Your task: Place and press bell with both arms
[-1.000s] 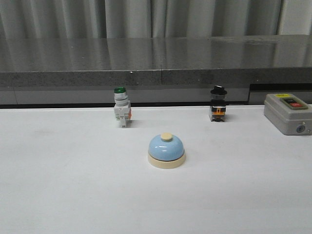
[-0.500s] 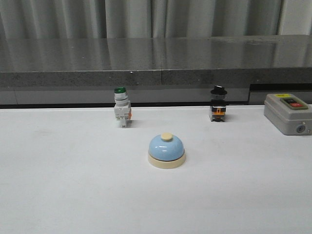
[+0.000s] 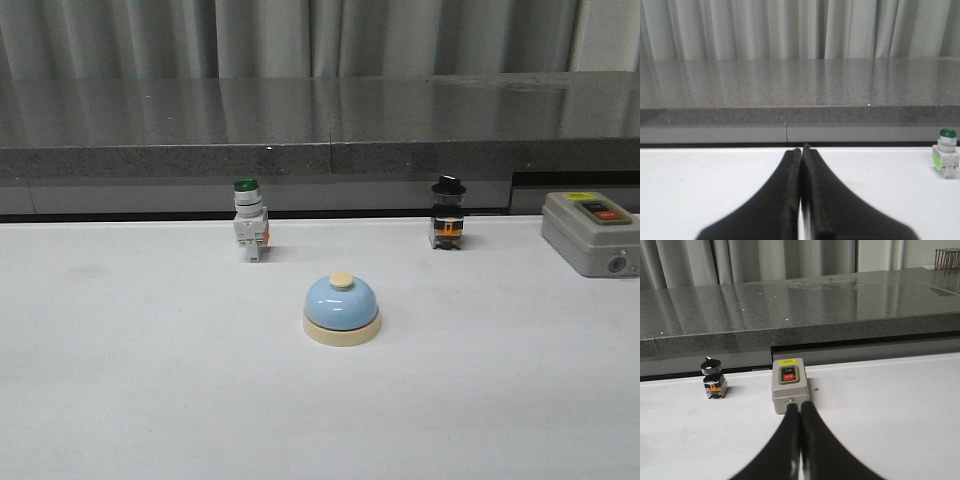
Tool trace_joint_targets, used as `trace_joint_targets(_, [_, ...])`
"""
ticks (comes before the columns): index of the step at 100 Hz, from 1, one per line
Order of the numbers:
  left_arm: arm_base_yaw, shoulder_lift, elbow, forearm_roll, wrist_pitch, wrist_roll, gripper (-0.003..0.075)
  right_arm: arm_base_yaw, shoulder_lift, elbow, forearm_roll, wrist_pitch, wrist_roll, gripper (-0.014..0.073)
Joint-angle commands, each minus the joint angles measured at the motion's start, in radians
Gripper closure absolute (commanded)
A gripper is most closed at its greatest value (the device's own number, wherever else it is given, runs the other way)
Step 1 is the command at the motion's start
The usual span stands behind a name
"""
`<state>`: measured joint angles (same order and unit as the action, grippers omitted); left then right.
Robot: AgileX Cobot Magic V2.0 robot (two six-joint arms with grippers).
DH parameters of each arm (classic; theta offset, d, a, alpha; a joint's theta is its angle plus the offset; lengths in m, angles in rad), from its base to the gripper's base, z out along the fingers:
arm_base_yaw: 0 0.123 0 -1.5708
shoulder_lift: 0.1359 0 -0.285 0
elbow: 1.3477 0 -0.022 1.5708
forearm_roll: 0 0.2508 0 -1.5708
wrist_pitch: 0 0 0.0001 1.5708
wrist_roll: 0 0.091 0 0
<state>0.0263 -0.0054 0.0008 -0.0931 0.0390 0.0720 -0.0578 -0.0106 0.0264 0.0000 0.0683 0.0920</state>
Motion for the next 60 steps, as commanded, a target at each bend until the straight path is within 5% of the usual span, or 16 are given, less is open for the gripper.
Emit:
trace_joint_targets(1, [-0.004,-0.029,0.045,0.013,-0.097,-0.002,0.0741,-0.006,-0.014,-0.014,-0.007,-0.079,-0.004,0.0654])
trace_joint_targets(60, [-0.004,-0.029,0.043,0.011,-0.051,-0.002,0.0741,-0.006,-0.014,-0.014,-0.007,-0.079,-0.004,0.0654])
